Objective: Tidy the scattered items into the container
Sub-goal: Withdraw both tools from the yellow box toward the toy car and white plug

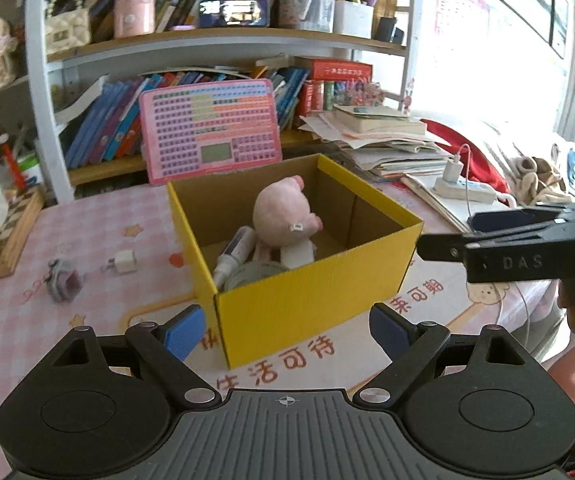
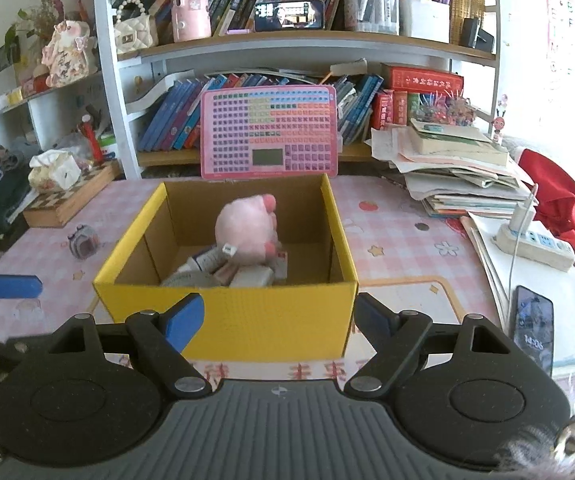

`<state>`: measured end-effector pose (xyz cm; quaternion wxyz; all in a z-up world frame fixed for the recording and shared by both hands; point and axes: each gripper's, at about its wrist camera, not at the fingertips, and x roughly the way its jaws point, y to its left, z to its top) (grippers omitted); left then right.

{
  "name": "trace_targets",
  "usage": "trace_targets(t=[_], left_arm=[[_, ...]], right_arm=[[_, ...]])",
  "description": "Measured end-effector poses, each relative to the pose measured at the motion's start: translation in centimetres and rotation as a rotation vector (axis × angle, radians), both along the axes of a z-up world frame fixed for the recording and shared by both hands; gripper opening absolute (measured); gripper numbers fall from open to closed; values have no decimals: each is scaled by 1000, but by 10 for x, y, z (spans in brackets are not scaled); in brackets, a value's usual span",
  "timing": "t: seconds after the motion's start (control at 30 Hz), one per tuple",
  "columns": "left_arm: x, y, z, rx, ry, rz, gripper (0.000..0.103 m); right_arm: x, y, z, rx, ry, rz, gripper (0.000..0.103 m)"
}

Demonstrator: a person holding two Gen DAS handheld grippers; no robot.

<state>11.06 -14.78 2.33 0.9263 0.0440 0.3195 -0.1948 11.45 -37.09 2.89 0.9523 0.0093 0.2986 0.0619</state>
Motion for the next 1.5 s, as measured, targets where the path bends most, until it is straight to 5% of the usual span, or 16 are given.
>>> trace_targets(t=[1.17,1.5], left_arm=[[-51,32,-27,31,130,169,91],[-58,43,-34,55,169,213,92]], right_arm=[[-55,39,-42,-5,132,68,86],[-51,65,-49,-25,166,168,88]])
